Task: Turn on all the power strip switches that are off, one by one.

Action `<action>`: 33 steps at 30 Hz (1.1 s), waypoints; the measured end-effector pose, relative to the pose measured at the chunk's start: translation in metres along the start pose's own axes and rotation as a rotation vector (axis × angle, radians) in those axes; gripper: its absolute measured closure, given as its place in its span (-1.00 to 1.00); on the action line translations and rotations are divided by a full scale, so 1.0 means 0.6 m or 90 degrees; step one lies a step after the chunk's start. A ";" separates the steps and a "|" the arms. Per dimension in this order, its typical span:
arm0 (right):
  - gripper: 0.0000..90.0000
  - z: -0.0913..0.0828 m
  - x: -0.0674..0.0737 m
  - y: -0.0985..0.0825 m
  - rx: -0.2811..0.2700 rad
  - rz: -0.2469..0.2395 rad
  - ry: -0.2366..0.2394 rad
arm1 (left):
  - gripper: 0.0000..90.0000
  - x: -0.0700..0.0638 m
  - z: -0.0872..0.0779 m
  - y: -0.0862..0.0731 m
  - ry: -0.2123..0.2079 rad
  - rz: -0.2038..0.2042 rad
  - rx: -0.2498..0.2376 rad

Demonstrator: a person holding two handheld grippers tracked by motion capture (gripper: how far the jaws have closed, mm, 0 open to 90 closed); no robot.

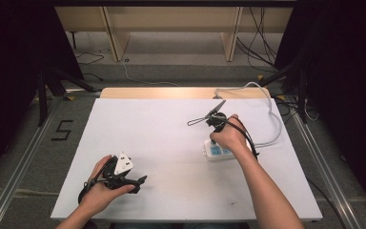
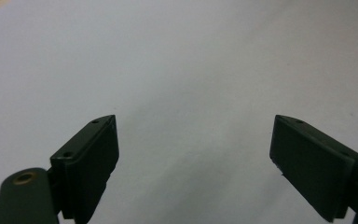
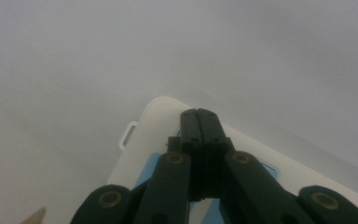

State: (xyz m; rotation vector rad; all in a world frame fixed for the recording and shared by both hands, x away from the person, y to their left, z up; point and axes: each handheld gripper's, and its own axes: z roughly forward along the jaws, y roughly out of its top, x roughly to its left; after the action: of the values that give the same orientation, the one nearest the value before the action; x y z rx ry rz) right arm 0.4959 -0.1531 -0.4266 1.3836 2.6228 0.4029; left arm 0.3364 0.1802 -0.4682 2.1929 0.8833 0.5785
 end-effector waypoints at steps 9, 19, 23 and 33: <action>1.00 0.002 0.000 0.000 0.002 -0.002 -0.003 | -0.66 0.000 0.000 0.000 0.000 0.000 -0.001; 1.00 0.003 0.001 0.002 0.007 -0.001 -0.003 | -0.66 -0.001 0.001 0.000 -0.001 0.000 0.000; 1.00 0.004 0.003 0.003 0.011 -0.007 -0.009 | -0.66 -0.001 0.000 0.000 -0.001 0.001 -0.001; 1.00 0.004 0.001 0.004 0.014 -0.001 -0.003 | -0.66 -0.001 0.000 0.000 -0.001 0.002 0.002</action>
State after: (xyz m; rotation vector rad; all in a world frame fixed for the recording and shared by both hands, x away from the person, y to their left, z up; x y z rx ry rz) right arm 0.4980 -0.1511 -0.4284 1.3867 2.6327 0.3713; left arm 0.3362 0.1796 -0.4683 2.1975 0.8794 0.5776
